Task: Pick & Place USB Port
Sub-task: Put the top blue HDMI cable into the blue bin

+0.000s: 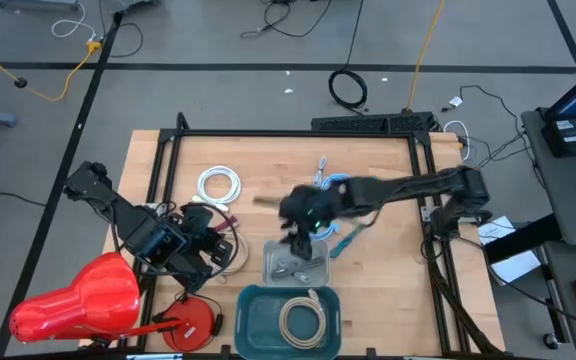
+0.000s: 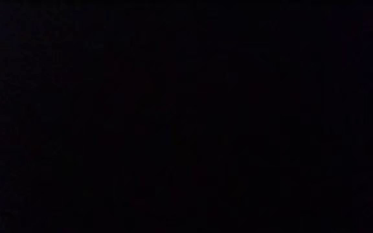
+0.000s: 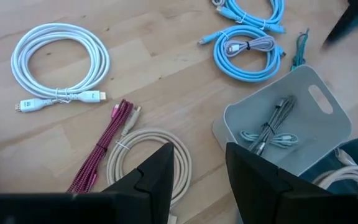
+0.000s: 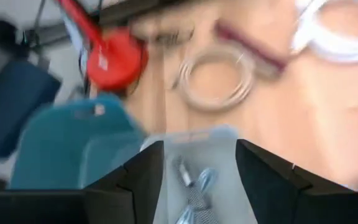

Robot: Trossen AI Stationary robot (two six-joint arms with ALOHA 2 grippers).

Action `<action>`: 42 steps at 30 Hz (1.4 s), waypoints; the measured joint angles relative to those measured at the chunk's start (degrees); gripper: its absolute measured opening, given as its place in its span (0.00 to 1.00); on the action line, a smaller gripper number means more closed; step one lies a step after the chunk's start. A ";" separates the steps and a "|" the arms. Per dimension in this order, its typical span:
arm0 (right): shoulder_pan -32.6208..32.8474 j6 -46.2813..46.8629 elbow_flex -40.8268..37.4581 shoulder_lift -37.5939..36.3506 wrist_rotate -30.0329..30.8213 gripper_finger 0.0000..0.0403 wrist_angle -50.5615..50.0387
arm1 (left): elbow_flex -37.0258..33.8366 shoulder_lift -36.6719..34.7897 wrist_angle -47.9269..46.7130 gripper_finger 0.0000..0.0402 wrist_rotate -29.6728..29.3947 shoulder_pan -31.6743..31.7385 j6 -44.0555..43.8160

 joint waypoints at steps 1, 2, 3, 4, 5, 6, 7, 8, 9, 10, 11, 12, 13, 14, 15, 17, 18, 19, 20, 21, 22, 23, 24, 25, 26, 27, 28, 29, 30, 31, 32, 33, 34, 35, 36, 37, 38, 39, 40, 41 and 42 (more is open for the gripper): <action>-0.33 -0.02 0.01 -1.83 1.89 0.47 -1.28 | 0.01 0.00 0.01 0.37 0.00 0.12 0.05; -0.66 -0.27 0.00 -3.56 4.24 0.46 -3.33 | -0.01 0.00 0.00 0.37 -0.01 0.23 0.10; -1.02 -0.59 0.00 -5.12 6.71 0.45 -5.23 | -0.01 0.00 0.05 0.37 0.00 0.37 0.27; -1.34 -1.11 0.00 -6.51 9.19 0.45 -6.95 | -0.01 0.00 0.18 0.37 -0.01 0.43 0.53; -1.67 -1.55 0.02 -7.73 11.89 0.44 -9.08 | 0.01 0.00 0.36 0.37 0.01 0.43 0.93; -1.95 -1.83 0.02 -8.83 14.47 0.43 -11.90 | 0.01 0.00 0.52 0.37 0.01 0.43 0.93; -2.27 -2.00 0.00 -9.73 16.93 0.43 -14.82 | -0.01 0.00 0.50 0.37 0.01 0.43 0.95; -2.66 -2.02 0.01 -10.25 18.85 0.42 -17.49 | 0.00 0.00 0.48 0.37 0.03 0.43 0.95; -3.10 -1.90 0.02 -10.62 20.49 0.42 -20.24 | -0.01 0.00 0.50 0.37 0.03 0.43 0.95; -3.54 -1.60 0.02 -10.76 21.77 0.41 -23.41 | -0.01 0.00 0.50 0.37 0.05 0.43 0.97; -4.00 -1.44 0.00 -10.74 22.35 0.41 -27.03 | -0.01 0.00 0.49 0.37 0.07 0.43 0.97; -4.46 -1.41 -0.35 -10.69 23.02 0.41 -29.62 | 0.00 0.00 0.49 0.37 0.08 0.43 0.97; -4.86 -1.09 -1.20 -10.69 23.76 0.41 -31.00 | 0.00 0.00 0.50 0.37 0.08 0.43 0.99; -5.40 -0.98 -2.87 -10.76 23.59 0.41 -31.12 | -0.01 0.00 0.48 0.37 0.08 0.43 0.99; -5.95 -1.34 -4.90 -10.80 23.04 0.41 -30.36 | 0.00 0.00 0.45 0.37 0.08 0.43 1.11; -7.09 -2.79 -10.00 -10.67 20.63 0.42 -26.84 | 0.01 0.00 0.48 0.37 0.11 0.43 1.53; -7.67 -3.49 -12.67 -10.52 19.37 0.43 -24.70 | -0.01 0.00 0.46 0.37 0.28 0.43 1.72; -8.34 -4.21 -15.27 -10.45 18.20 0.43 -22.56 | -0.01 0.00 0.46 0.37 0.46 0.43 1.83; -9.04 -4.62 -17.90 -10.48 17.03 0.44 -19.87 | 0.01 0.00 0.46 0.37 0.47 0.43 1.81; -9.88 -4.72 -20.37 -10.51 16.01 0.44 -16.79 | -0.01 0.00 0.47 0.37 0.49 0.43 1.80; -10.76 -4.76 -22.52 -10.28 15.27 0.45 -13.67 | -0.01 0.00 0.49 0.37 0.50 0.43 1.80; -11.79 -4.75 -24.47 -10.06 14.34 0.45 -11.00 | -0.01 0.00 0.61 0.37 0.54 0.43 1.80; -12.81 -4.76 -26.35 -9.92 13.67 0.46 -9.03 | 0.00 0.00 0.86 0.37 0.54 0.35 1.80; -14.01 -4.74 -27.79 -9.80 12.93 0.46 -7.37 | -0.01 0.00 1.26 0.37 0.54 0.19 1.78; -15.24 -4.61 -29.13 -9.88 12.29 0.46 -5.94 | -0.01 0.00 1.58 0.37 0.52 -0.02 1.70; -16.71 -4.59 -30.16 -10.05 11.27 0.46 -4.40 | -0.01 0.00 1.68 0.37 0.54 -0.24 1.35; -17.92 -4.53 -31.16 -10.10 10.12 0.45 -2.37 | -0.01 0.00 1.64 0.37 0.54 -0.52 1.09; -19.16 -4.18 -32.09 -10.08 9.23 0.45 -1.01 | -0.01 0.00 1.66 0.37 0.56 -0.72 0.89; -20.38 -4.06 -33.01 -10.02 8.14 0.45 -0.30 | -0.01 0.00 1.68 0.37 0.54 -0.92 0.70; -21.41 -3.99 -33.83 -9.99 6.90 0.44 -0.06 | -0.01 0.00 1.68 0.37 0.56 -1.12 0.41; -22.24 -4.17 -34.44 -9.99 5.63 0.44 0.31 | -0.01 0.00 1.71 0.37 0.54 -1.28 0.09; -22.93 -4.48 -34.80 -9.99 4.87 0.44 1.08 | -0.01 0.00 1.75 0.37 0.53 -1.47 -0.17; -23.47 -4.98 -35.20 -10.03 4.02 0.43 2.00 | -0.01 0.00 1.74 0.37 0.51 -1.65 -0.37; -23.90 -5.37 -35.73 -10.06 3.61 0.43 2.52 | -0.01 0.00 1.72 0.37 0.51 -1.76 -0.59; -24.18 -5.53 -36.23 -10.06 3.71 0.43 2.70 | -0.01 0.00 1.73 0.37 0.51 -1.92 -0.70; -24.31 -5.53 -36.88 -10.02 3.67 0.43 2.70 | -0.01 0.00 1.75 0.37 0.51 -2.01 -0.80; -24.47 -5.55 -37.29 -9.98 3.51 0.43 2.96 | -0.01 0.00 1.75 0.37 0.51 -2.11 -0.86; -24.54 -5.57 -37.50 -9.97 3.12 0.43 3.41 | -0.01 0.00 1.75 0.37 0.51 -2.22 -1.04; -24.55 -5.55 -37.62 -10.02 2.55 0.43 3.95 | -0.01 0.00 1.73 0.37 0.51 -2.33 -1.19; -24.51 -5.55 -37.71 -10.05 2.41 0.43 4.26 | -0.01 0.00 1.73 0.37 0.49 -2.35 -1.25; -24.43 -5.59 -37.91 -10.06 2.38 0.43 4.36 | -0.01 0.00 1.73 0.37 0.46 -2.35 -1.26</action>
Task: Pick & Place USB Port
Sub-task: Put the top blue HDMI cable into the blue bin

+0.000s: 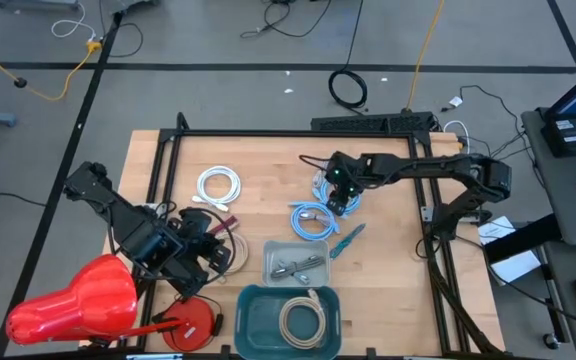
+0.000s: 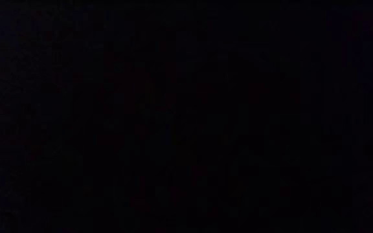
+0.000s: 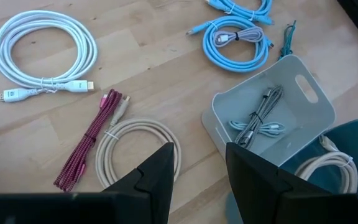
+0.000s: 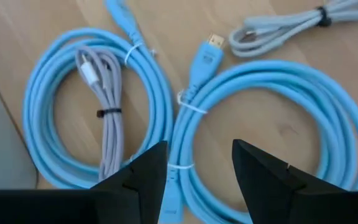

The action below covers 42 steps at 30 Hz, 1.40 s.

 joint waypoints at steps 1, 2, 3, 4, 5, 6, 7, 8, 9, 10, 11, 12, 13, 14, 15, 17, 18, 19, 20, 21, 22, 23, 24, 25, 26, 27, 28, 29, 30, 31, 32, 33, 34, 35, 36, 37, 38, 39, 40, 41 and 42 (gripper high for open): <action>0.09 -0.07 -0.27 0.06 0.00 0.43 -0.01 | 0.00 0.00 0.01 0.37 -0.06 0.00 0.00; 0.22 -0.09 -0.47 0.48 0.05 0.43 0.17 | 0.00 0.00 0.00 0.37 -0.16 0.00 -0.02; 0.38 -0.07 -0.49 1.07 0.07 0.43 0.83 | 0.00 0.00 0.00 0.37 -0.27 0.01 -0.02; 0.38 0.07 -0.49 1.54 0.09 0.43 1.46 | 0.00 0.00 0.02 0.37 -0.39 0.02 -0.03; 0.36 0.10 -0.49 1.98 0.01 0.43 1.67 | 0.00 0.00 0.00 0.37 -0.40 0.00 -0.04; 0.36 0.08 -0.49 2.56 -0.07 0.42 1.69 | 0.00 0.00 -0.02 0.37 -0.40 0.02 -0.04; 0.39 0.12 -0.49 3.31 -0.23 0.42 2.16 | 0.00 0.00 0.00 0.37 -0.42 0.04 -0.10; 0.46 0.22 -0.47 4.10 -0.78 0.42 2.84 | 0.00 0.00 0.00 0.37 -0.43 0.04 -0.17; 0.61 0.34 -0.47 4.98 -1.42 0.42 3.16 | 0.00 0.00 -0.01 0.37 -0.42 0.04 -0.19; 0.76 0.39 -0.47 5.76 -1.58 0.42 3.24 | 0.00 0.00 -0.02 0.37 -0.40 0.04 -0.31; 0.92 0.45 -0.47 6.47 -1.77 0.42 3.34 | 0.00 0.00 -0.01 0.37 -0.41 0.04 -0.40; 1.15 0.43 -0.45 7.16 -1.84 0.42 3.65 | 0.00 0.00 0.03 0.37 -0.40 0.04 -0.52; 1.31 0.38 -0.45 7.72 -1.90 0.42 3.79 | 0.00 0.00 0.02 0.37 -0.38 0.02 -0.75; 1.51 0.20 -0.45 8.10 -1.91 0.42 3.76 | 0.00 0.00 0.00 0.37 -0.24 0.00 -0.83; 1.63 -0.27 -0.45 8.43 -1.94 0.42 3.91 | 0.00 0.00 0.02 0.37 -0.02 -0.02 -0.83; 1.89 -0.61 -0.38 9.32 -2.28 0.42 4.94 | 0.00 0.00 0.02 0.37 0.08 -0.02 -1.01; 1.89 -0.84 -0.38 9.47 -2.38 0.42 5.32 | 0.00 0.00 0.06 0.37 0.08 -0.11 -1.08; 1.91 -1.43 -0.38 9.59 -2.22 0.42 5.51 | 0.00 0.00 0.09 0.37 0.08 -0.23 -1.28; 1.91 -1.83 -0.36 9.88 -1.95 0.42 5.78 | 0.00 0.00 0.07 0.37 0.06 -0.35 -1.48; 1.91 -1.98 -0.33 10.21 -1.68 0.42 5.97 | 0.00 0.00 0.10 0.37 0.10 -0.39 -1.61; 1.91 -2.14 -0.32 10.34 -1.46 0.42 6.11 | 0.00 0.00 0.13 0.37 0.13 -0.47 -1.83; 1.91 -2.39 -0.32 10.38 -1.10 0.42 6.13 | 0.00 0.00 0.13 0.37 0.17 -0.67 -1.98; 1.91 -2.68 -0.32 10.40 -0.50 0.42 6.09 | 0.00 0.00 0.11 0.37 0.16 -0.80 -2.09; 1.91 -3.14 -0.32 10.40 0.28 0.42 6.08 | 0.00 0.00 0.11 0.37 0.17 -0.83 -2.19; 1.93 -3.55 -0.32 10.41 1.20 0.42 6.08 | 0.00 0.00 0.11 0.37 0.19 -0.90 -2.36; 1.93 -3.85 -0.32 10.43 1.70 0.42 6.13 | 0.00 0.00 0.09 0.37 0.19 -1.01 -2.52; 1.93 -4.08 -0.32 10.45 2.08 0.41 6.22 | 0.00 0.00 0.08 0.37 0.18 -1.14 -2.61; 1.93 -4.41 -0.34 10.51 2.81 0.39 6.30 | 0.00 0.00 0.07 0.37 0.22 -1.19 -2.85; 1.93 -4.80 -0.32 10.54 3.24 0.38 6.40 | 0.00 0.00 0.04 0.37 0.23 -1.20 -2.98; 1.93 -4.98 -0.34 10.56 3.40 0.36 6.45 | 0.00 0.00 0.05 0.37 0.23 -1.20 -2.99; 1.92 -5.05 -0.34 10.57 3.56 0.33 6.47 | 0.00 0.00 0.04 0.37 0.23 -1.20 -3.00; 1.91 -5.22 -0.34 10.60 3.82 0.31 6.50 | 0.00 0.00 0.04 0.37 0.23 -1.20 -3.05; 1.93 -5.24 -0.34 10.62 4.36 0.29 6.50 | 0.00 0.00 0.04 0.37 0.26 -1.20 -3.12; 1.92 -5.23 -0.34 10.63 4.60 0.26 6.49 | 0.00 0.00 0.04 0.37 0.38 -1.20 -3.19; 1.91 -5.21 -0.34 10.64 4.59 0.23 6.48 | 0.00 0.00 0.04 0.37 0.53 -1.20 -3.21; 1.91 -5.19 -0.34 10.64 4.61 0.20 6.45 | 0.00 0.00 0.04 0.37 0.56 -1.20 -3.33; 1.89 -5.17 -0.34 10.64 4.61 0.17 6.41 | 0.00 0.00 0.04 0.37 0.56 -1.20 -3.43; 1.89 -5.17 -0.34 10.64 4.61 0.13 6.31 | 0.00 0.00 0.04 0.37 0.56 -1.20 -3.53; 1.87 -5.17 -0.34 10.64 4.59 0.10 6.17 | 0.00 0.00 0.04 0.37 0.56 -1.20 -3.56; 1.87 -5.17 -0.34 10.64 4.58 0.07 6.02 | 0.00 0.00 0.04 0.37 0.56 -1.20 -3.58; 1.87 -5.16 -0.34 10.62 4.57 0.06 5.83 | 0.00 0.00 0.04 0.37 0.56 -1.20 -3.58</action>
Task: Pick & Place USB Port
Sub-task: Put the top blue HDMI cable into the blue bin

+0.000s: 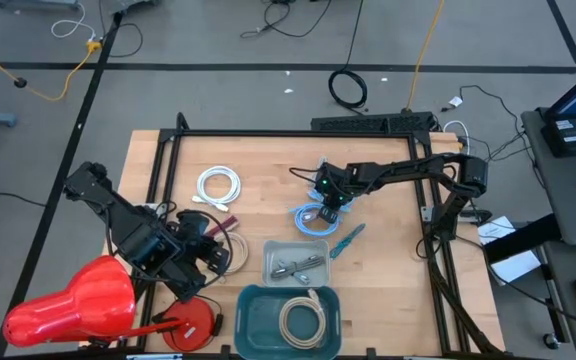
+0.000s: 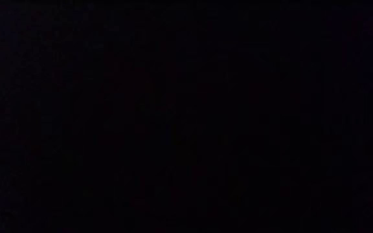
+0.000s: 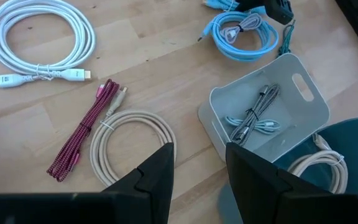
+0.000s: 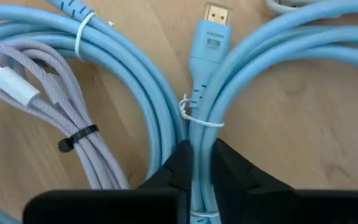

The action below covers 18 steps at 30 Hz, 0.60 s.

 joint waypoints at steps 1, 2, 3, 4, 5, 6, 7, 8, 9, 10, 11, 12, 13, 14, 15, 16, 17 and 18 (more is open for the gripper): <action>0.00 0.05 0.00 0.00 0.02 0.06 -0.26 | 0.00 0.00 0.00 0.37 0.00 0.00 0.00; 0.00 0.19 0.00 0.00 0.02 0.06 -0.49 | 0.00 0.00 -0.01 0.37 0.00 0.00 0.00; 0.00 0.51 0.00 0.00 0.03 0.06 -0.75 | 0.00 0.00 -0.01 0.37 0.00 0.00 0.00; 0.00 1.03 0.00 0.00 0.15 0.06 -1.05 | 0.00 0.00 0.01 0.37 0.00 0.00 0.00; 0.00 1.50 0.00 0.00 0.25 0.06 -1.32 | 0.00 0.00 -0.02 0.37 0.00 0.00 0.00; 0.00 1.63 0.00 -0.02 0.31 0.06 -1.51 | 0.00 0.00 -0.02 0.37 0.00 0.00 0.00; 0.00 1.67 0.00 -0.02 0.54 0.06 -1.65 | 0.00 0.00 -0.02 0.37 0.00 0.00 0.00; 0.14 1.80 0.00 -0.11 1.23 0.06 -1.83 | 0.00 0.00 -0.02 0.37 0.00 0.00 0.00; 0.44 2.02 -0.01 -0.52 1.87 0.06 -2.24 | 0.00 0.00 -0.02 0.37 0.00 0.00 0.00; 0.70 2.10 -0.08 -0.97 2.88 0.06 -2.86 | 0.00 0.00 -0.02 0.37 0.01 0.00 0.00; 0.93 2.11 -0.12 -1.29 3.40 0.06 -3.12 | 0.00 0.00 -0.02 0.37 0.00 0.00 0.00; 1.11 2.12 -0.13 -1.52 3.85 0.06 -3.11 | 0.00 0.00 -0.02 0.37 0.00 0.00 0.02; 1.28 2.24 -0.14 -1.85 4.58 0.06 -3.33 | 0.00 0.00 -0.02 0.37 0.00 -0.02 0.02; 1.49 2.38 -0.18 -2.33 5.02 0.06 -3.81 | 0.00 0.00 -0.02 0.37 0.00 -0.02 0.02; 1.58 2.56 -0.22 -2.75 5.83 0.06 -4.06 | 0.00 0.00 -0.04 0.37 0.00 -0.02 0.11; 1.73 2.77 -0.22 -3.15 6.14 0.06 -4.16 | 0.00 0.00 -0.04 0.37 -0.02 -0.02 0.24; 1.85 3.05 -0.22 -3.48 6.25 0.06 -4.43 | 0.00 0.00 -0.02 0.37 -0.04 -0.02 0.45; 1.88 3.11 -0.24 -3.81 6.25 0.06 -4.62 | 0.00 0.00 -0.04 0.37 -0.04 -0.02 0.46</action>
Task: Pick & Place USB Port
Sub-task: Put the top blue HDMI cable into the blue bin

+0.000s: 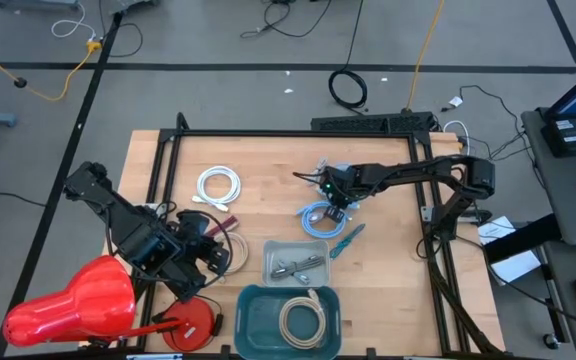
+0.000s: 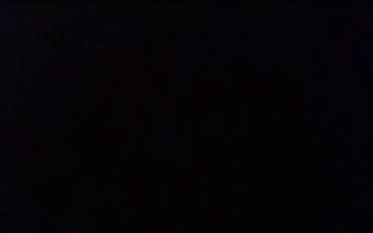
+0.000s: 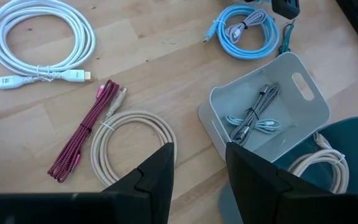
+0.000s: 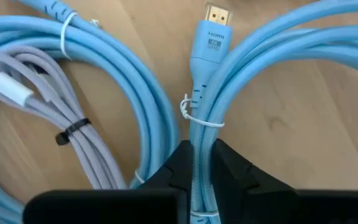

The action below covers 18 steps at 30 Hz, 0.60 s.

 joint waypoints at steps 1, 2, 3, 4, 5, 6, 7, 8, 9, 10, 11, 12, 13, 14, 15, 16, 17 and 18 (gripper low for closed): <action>0.00 0.08 0.00 -0.41 0.04 0.06 0.06 | 0.00 0.00 -0.02 0.37 -0.03 0.00 0.02; 0.01 0.08 0.00 -0.91 0.07 0.06 0.13 | 0.00 0.00 -0.01 0.37 -0.10 0.02 0.19; 0.01 0.18 0.02 -1.41 0.07 0.06 0.24 | 0.00 0.00 -0.01 0.37 -0.14 0.02 0.27; 0.02 0.49 0.03 -1.74 0.08 0.06 0.39 | 0.00 0.00 -0.05 0.37 -0.20 0.02 0.49; 0.02 0.87 0.04 -1.93 0.13 0.06 0.47 | 0.00 0.00 -0.04 0.37 -0.25 0.02 0.78; 0.02 1.20 0.04 -2.08 0.31 0.06 0.33 | 0.00 0.01 -0.02 0.37 -0.26 0.02 0.83; 0.04 1.41 0.02 -2.35 0.84 0.06 -0.04 | 0.00 0.00 -0.04 0.37 -0.28 0.02 0.83; 0.04 1.58 0.02 -2.69 1.29 0.06 -0.33 | 0.00 0.00 -0.07 0.37 -0.30 0.02 0.83; 0.04 1.90 0.02 -3.16 1.16 0.06 -0.27 | 0.00 0.00 -0.06 0.37 -0.31 0.02 0.83; 0.02 2.71 0.06 -3.73 0.59 0.06 -0.24 | 0.00 0.02 -0.05 0.37 -0.31 0.02 0.83; 0.00 3.49 0.06 -4.37 -0.31 0.06 -0.49 | 0.00 0.01 -0.05 0.37 -0.31 0.02 0.83; 0.05 4.43 0.09 -5.12 -1.70 0.06 -0.98 | 0.00 0.01 -0.10 0.37 -0.34 0.02 0.83; 0.32 5.40 0.11 -6.03 -2.98 0.06 -1.33 | 0.00 0.01 -0.24 0.37 -0.52 0.02 0.81; 0.61 6.26 0.35 -7.11 -4.39 0.06 -1.36 | 0.00 0.02 -0.54 0.37 -0.78 0.02 0.27; 0.98 7.04 0.79 -8.35 -5.79 0.06 -1.21 | 0.00 0.02 -1.23 0.37 -1.53 0.02 -1.03; 1.43 7.74 1.34 -9.76 -7.18 0.06 -1.03 | 0.00 0.02 -2.23 0.37 -2.87 0.02 -2.98; 1.96 8.46 2.07 -11.31 -8.58 0.06 -0.92 | 0.00 0.02 -3.56 0.37 -4.47 0.02 -5.01; 2.48 9.22 3.10 -12.59 -9.86 0.06 -0.81 | -0.02 0.02 -4.93 0.37 -6.10 0.02 -7.05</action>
